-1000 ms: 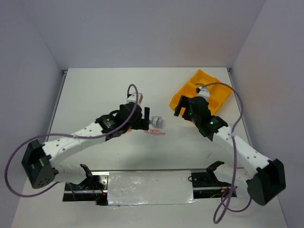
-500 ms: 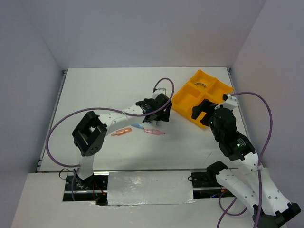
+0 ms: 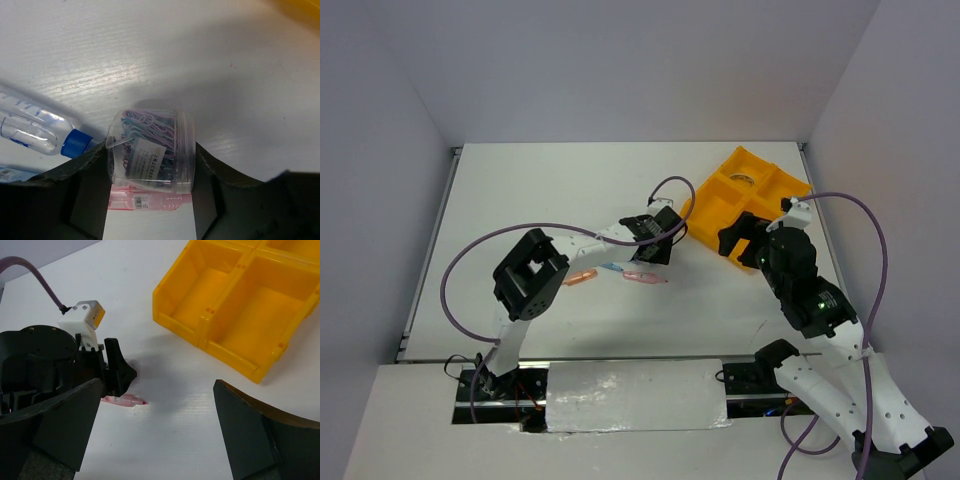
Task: Sort the stationery into containers
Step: Pick up the stationery from the center of the board.
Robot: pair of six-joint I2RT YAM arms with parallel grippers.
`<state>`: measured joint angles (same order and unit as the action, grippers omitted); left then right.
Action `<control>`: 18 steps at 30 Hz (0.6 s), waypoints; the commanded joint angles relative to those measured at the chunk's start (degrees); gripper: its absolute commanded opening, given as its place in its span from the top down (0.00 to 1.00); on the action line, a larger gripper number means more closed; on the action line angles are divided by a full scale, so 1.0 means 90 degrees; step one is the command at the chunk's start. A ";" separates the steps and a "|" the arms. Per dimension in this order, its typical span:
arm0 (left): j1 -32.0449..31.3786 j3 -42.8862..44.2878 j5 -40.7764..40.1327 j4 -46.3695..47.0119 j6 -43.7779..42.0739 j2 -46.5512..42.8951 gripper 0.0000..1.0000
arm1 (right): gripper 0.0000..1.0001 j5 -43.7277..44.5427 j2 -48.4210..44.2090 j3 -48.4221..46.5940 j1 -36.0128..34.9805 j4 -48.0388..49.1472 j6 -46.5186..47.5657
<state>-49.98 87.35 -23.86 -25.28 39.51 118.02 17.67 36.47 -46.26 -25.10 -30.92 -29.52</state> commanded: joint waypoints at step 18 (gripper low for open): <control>0.0308 -0.0486 0.3270 0.1401 -0.0005 -0.1833 1.00 | 0.00 -0.3387 -0.0907 0.1135 0.0026 0.2477 0.1531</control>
<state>-49.08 83.35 -7.53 -20.88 39.22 108.03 -0.49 31.24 -37.30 -25.08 -19.55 -21.71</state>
